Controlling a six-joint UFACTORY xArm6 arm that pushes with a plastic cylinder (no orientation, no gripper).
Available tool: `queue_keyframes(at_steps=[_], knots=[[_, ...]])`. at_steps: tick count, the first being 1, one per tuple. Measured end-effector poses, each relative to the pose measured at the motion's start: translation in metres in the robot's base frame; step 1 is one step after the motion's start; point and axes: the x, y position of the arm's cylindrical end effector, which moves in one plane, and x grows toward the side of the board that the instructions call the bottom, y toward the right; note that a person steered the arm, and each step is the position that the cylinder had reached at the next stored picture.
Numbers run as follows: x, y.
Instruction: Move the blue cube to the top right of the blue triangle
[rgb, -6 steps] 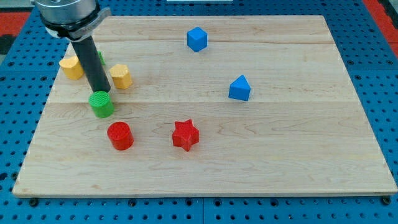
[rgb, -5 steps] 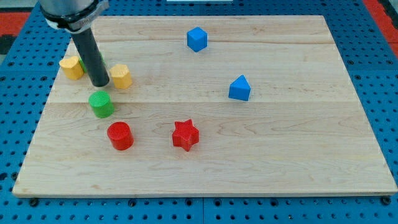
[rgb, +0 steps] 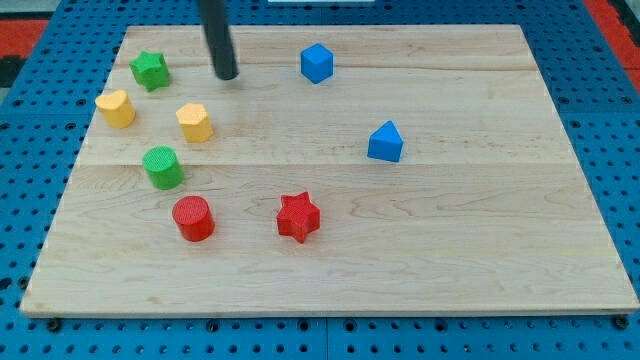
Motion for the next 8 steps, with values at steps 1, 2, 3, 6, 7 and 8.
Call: queue_keyframes(at_steps=[1, 2, 3, 6, 7, 8], knots=[[-0.016, 0.090], [-0.023, 0.174], [-0.006, 0.151], [0.023, 0.074], [0.018, 0.000], [0.020, -0.077]])
